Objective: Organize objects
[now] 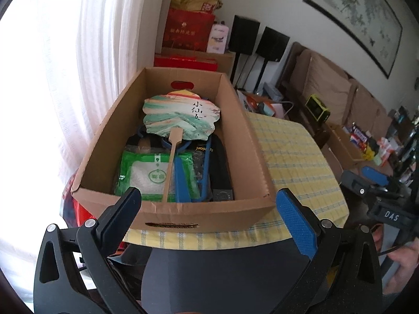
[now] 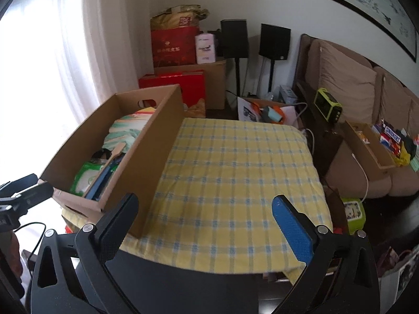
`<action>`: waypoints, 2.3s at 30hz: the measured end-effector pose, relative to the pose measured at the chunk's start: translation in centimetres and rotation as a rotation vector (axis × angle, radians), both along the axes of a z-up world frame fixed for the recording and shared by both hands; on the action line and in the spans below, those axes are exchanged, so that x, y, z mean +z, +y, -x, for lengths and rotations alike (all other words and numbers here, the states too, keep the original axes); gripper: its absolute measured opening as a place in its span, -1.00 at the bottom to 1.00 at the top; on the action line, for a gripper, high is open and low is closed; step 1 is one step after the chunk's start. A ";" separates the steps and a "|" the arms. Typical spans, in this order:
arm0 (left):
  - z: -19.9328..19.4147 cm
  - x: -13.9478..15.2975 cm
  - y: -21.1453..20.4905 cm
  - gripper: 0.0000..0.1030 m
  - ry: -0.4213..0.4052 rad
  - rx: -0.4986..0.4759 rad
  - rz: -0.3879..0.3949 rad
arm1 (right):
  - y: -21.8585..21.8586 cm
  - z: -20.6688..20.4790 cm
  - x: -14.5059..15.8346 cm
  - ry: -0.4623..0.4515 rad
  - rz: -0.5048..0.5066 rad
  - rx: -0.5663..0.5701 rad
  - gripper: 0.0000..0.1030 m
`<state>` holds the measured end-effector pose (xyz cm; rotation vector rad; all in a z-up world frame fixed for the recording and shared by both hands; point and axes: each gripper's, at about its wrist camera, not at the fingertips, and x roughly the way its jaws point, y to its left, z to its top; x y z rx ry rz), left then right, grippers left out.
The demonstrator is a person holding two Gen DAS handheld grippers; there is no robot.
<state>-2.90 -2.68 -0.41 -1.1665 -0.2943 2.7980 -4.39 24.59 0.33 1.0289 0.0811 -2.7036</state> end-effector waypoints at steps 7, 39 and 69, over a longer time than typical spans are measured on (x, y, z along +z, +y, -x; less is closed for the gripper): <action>-1.7 0.1 1.5 1.00 -0.023 -0.001 0.032 | 1.7 -1.8 -0.4 0.004 0.001 -0.050 0.99; -4.5 1.3 3.1 1.00 0.010 0.040 0.119 | 2.0 -5.2 0.0 0.027 -0.041 -0.086 0.99; -4.5 1.6 2.8 1.00 0.038 0.068 0.157 | 2.4 -5.2 0.2 0.034 -0.032 -0.095 0.99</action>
